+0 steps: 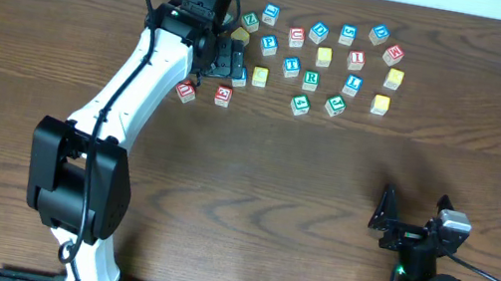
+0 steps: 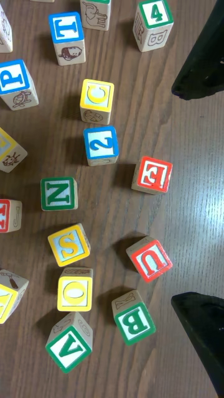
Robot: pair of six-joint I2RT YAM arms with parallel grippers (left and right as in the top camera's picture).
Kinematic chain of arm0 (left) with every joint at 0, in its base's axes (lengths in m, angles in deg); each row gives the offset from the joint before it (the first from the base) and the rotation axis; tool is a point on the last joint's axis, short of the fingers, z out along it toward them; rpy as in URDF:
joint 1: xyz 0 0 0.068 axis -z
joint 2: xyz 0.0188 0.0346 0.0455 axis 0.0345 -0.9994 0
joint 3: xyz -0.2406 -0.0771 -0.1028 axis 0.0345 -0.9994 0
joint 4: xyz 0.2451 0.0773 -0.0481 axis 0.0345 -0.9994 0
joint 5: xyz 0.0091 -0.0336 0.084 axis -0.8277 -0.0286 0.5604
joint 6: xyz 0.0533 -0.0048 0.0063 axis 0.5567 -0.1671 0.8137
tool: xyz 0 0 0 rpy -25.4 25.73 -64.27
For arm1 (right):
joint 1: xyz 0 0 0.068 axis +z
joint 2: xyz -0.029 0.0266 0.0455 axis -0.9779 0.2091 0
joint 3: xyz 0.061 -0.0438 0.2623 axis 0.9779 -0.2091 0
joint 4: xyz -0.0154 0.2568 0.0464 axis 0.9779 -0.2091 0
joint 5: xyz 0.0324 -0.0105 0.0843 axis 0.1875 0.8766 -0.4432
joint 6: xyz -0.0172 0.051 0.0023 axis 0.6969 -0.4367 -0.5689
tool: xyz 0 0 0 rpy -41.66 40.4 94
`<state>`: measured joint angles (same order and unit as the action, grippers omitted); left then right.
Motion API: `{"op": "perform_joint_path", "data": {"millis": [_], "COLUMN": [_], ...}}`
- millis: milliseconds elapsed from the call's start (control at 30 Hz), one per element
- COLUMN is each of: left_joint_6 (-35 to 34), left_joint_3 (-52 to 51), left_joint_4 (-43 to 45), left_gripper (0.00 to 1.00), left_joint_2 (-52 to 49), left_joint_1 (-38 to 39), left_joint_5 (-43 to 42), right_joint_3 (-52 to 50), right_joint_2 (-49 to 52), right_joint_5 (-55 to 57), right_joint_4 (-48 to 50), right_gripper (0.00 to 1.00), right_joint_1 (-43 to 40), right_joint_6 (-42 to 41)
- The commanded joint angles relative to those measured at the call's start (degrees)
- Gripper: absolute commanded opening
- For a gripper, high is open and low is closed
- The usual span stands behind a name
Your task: Spell out CORL
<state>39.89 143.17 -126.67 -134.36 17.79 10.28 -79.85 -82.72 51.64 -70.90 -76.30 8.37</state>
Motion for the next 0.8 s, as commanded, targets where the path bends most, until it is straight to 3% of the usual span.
{"op": "perform_joint_path", "data": {"millis": [0,467,767], "left_joint_6": [-0.9,2.6,3.4], "left_joint_3": [-0.6,1.5,2.0], "left_joint_4": [0.0,-2.7,-6.0], "left_gripper": [0.98,0.98,0.98], "left_joint_2": [-0.7,0.2,8.1], "left_joint_1": [0.2,0.0,-1.3], "left_joint_5": [1.1,1.1,1.1], "right_joint_3": [-0.1,-0.1,-0.1], "right_joint_2": [-0.2,-0.2,-0.2], "right_joint_5": [-0.1,-0.1,1.6], "right_joint_4": [-0.2,-0.2,0.5], "right_gripper": [0.99,0.99,0.99], "right_joint_1": [0.3,0.3,0.3], "right_joint_6": [0.6,0.6,0.6]}}
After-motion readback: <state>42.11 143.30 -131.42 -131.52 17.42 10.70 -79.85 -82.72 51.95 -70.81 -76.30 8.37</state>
